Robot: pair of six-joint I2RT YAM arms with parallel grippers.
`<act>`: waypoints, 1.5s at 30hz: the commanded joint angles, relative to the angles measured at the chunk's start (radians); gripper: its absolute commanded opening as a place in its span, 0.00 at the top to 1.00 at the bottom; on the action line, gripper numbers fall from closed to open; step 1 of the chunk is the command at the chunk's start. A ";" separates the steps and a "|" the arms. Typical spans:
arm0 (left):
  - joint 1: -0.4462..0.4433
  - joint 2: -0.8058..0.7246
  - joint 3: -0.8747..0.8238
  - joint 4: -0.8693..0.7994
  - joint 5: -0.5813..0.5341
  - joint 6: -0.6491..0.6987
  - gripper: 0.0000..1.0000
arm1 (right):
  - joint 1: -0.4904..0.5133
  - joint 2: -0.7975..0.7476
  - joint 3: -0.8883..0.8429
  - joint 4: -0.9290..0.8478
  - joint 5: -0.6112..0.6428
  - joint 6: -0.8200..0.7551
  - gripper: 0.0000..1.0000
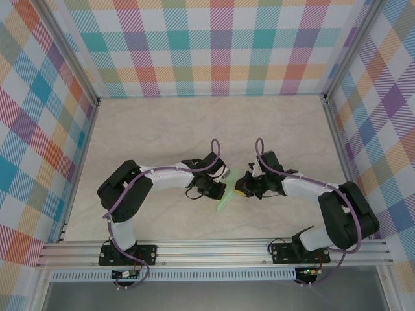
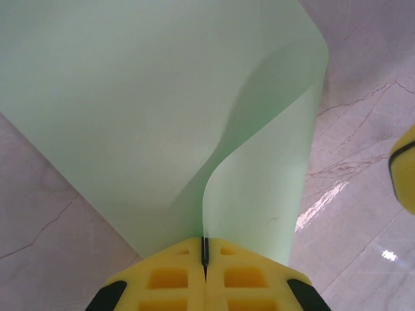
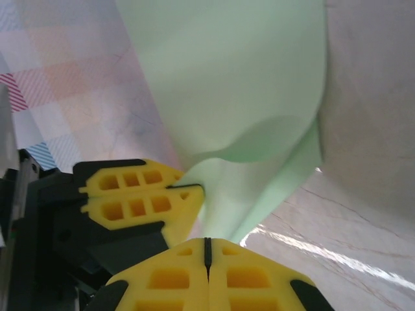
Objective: Fold a paper plane with a square sheet of paper (pick it up from the middle)
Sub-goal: Third fold the triangle at the center of the table.
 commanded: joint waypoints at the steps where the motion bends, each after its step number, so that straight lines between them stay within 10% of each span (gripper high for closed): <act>1: 0.008 0.021 0.026 0.005 0.023 0.017 0.99 | 0.010 0.043 0.006 0.090 -0.032 0.057 0.95; 45: 0.011 0.025 0.015 -0.017 -0.012 0.020 0.98 | 0.031 0.122 0.077 0.009 0.003 -0.007 0.90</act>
